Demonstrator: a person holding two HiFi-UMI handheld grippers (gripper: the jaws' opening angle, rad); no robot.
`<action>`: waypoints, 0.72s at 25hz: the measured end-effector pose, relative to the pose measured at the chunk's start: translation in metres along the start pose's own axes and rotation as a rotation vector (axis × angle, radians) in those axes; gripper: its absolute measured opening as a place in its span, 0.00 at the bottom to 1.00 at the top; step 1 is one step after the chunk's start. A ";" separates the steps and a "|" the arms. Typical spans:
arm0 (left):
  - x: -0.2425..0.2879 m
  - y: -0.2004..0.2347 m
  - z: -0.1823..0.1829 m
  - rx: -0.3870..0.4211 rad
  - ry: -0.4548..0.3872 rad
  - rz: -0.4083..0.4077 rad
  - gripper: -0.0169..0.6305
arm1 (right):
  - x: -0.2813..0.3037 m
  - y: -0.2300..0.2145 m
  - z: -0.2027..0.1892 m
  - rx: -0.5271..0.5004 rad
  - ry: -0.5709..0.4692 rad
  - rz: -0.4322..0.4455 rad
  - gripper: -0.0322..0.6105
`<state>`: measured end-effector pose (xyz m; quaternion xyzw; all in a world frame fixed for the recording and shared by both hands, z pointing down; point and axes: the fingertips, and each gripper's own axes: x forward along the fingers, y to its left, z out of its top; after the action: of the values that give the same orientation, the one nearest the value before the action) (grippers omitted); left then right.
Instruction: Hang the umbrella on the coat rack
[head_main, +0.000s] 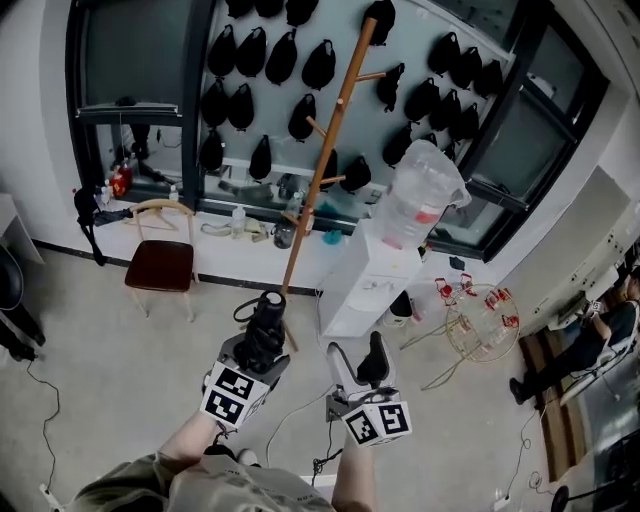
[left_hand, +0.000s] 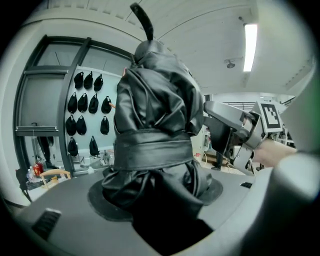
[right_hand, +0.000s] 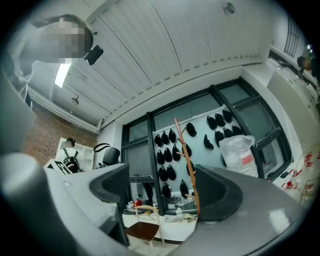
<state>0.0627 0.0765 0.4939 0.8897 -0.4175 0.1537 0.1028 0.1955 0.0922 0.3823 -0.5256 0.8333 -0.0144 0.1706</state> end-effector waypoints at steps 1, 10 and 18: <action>0.004 0.000 0.000 0.010 0.006 -0.015 0.49 | 0.004 -0.001 -0.001 0.018 0.009 0.030 0.68; 0.044 0.011 0.001 0.099 0.051 -0.213 0.49 | 0.058 0.010 -0.020 0.234 0.060 0.337 0.68; 0.093 0.045 0.022 0.170 0.060 -0.373 0.49 | 0.144 0.031 -0.022 0.186 0.117 0.521 0.68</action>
<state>0.0883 -0.0247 0.5093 0.9521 -0.2278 0.1931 0.0662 0.1061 -0.0246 0.3580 -0.2742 0.9438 -0.0768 0.1676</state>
